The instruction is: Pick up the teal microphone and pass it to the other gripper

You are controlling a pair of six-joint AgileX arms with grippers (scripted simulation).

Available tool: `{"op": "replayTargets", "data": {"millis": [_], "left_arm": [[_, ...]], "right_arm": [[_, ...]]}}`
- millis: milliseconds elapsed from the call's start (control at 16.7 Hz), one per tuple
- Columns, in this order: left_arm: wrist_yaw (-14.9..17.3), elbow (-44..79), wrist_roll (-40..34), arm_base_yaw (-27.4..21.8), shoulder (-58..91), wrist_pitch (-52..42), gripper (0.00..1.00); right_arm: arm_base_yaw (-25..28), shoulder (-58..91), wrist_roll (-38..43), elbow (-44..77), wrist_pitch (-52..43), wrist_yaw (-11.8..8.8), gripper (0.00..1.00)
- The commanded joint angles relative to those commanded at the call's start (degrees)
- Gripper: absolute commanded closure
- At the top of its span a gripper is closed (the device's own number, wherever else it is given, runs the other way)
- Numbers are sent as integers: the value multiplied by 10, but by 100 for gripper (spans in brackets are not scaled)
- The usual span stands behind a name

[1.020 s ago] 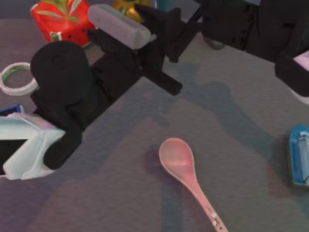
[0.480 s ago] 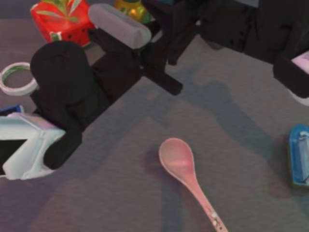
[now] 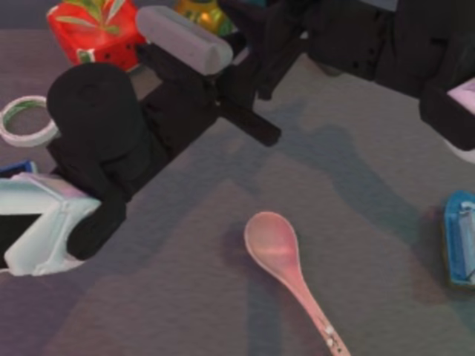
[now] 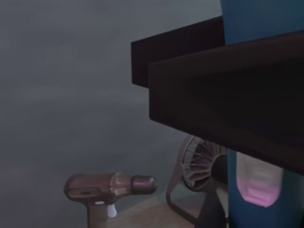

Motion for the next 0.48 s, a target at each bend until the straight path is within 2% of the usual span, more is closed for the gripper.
{"op": "replayTargets", "data": {"millis": [480], "left_arm": [[0,0,0,0,0,0,40]], "right_arm": [[0,0,0,0,0,0,100]]}}
